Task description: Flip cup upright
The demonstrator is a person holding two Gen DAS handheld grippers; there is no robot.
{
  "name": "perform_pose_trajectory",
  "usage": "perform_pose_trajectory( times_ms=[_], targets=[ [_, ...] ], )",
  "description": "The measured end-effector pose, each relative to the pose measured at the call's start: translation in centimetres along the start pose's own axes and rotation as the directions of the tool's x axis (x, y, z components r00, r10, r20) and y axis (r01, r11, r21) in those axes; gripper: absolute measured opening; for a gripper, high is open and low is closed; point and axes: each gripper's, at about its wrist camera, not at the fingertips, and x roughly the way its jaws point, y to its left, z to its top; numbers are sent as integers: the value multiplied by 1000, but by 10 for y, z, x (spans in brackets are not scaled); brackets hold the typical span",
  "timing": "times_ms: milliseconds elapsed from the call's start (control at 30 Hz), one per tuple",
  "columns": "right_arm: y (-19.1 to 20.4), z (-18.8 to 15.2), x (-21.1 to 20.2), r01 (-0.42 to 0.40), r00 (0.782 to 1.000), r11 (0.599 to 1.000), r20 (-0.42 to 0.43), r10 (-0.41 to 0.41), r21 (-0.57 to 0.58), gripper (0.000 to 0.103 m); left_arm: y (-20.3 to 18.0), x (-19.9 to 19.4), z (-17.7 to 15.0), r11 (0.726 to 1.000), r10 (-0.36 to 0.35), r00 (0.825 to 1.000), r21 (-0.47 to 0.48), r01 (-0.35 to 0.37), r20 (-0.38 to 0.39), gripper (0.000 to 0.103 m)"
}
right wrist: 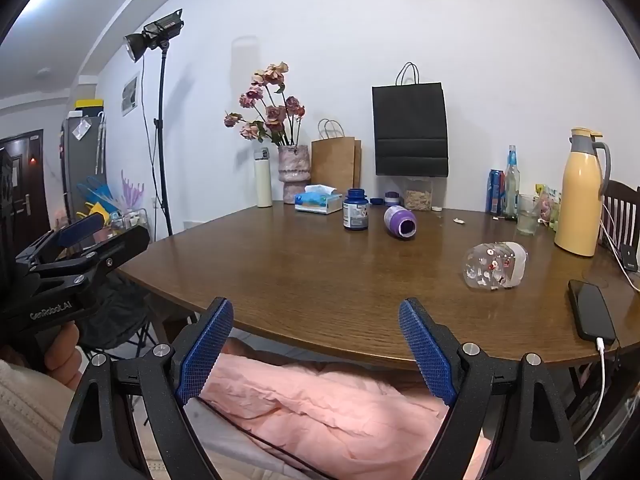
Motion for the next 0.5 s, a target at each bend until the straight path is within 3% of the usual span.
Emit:
perform_pose_trajectory(
  times_ms=[500],
  targets=[
    [-2,1,-1,1,1000,1000,6,-2,6,89,-1,0,0,1000,2,1000,1,-2,3,103]
  ],
)
